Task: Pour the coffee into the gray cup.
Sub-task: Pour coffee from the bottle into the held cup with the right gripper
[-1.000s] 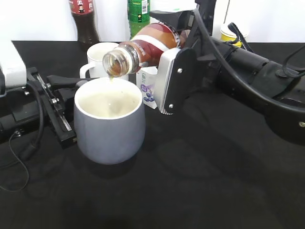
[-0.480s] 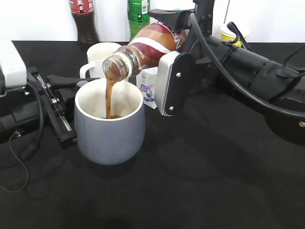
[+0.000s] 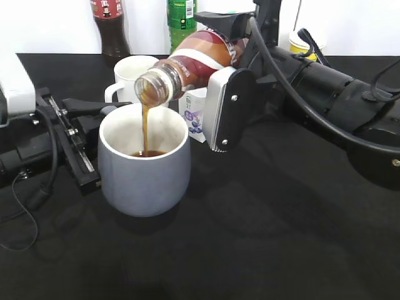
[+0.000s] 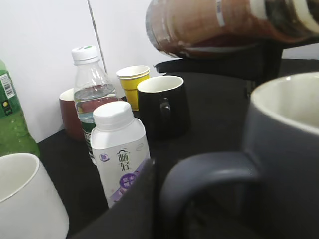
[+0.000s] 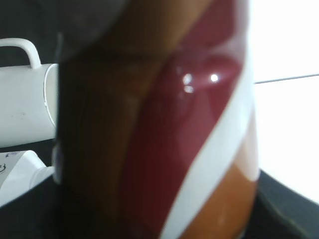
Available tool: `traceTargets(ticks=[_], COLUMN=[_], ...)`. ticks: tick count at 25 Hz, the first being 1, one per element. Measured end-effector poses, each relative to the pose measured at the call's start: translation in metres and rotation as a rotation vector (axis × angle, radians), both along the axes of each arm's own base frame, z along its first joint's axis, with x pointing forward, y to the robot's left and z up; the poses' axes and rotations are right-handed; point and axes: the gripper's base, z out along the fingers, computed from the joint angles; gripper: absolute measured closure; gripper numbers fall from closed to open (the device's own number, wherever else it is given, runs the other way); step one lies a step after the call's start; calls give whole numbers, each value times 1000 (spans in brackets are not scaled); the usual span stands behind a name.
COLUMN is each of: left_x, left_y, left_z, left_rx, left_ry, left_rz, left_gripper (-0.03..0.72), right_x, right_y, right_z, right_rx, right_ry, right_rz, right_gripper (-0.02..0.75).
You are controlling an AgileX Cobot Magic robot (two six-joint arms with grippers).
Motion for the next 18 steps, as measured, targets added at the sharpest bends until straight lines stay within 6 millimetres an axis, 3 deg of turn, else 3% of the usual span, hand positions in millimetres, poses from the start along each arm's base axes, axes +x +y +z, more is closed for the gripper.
traceTargets(ticks=[18], left_x=[0], left_y=[0], left_z=[0], left_rx=[1], left_ry=[1], left_rz=[0], left_gripper=[627], right_x=[0], right_y=[0], right_z=[1], right_rx=[-14], right_ry=[-25], right_rz=[-1], right_gripper=[210])
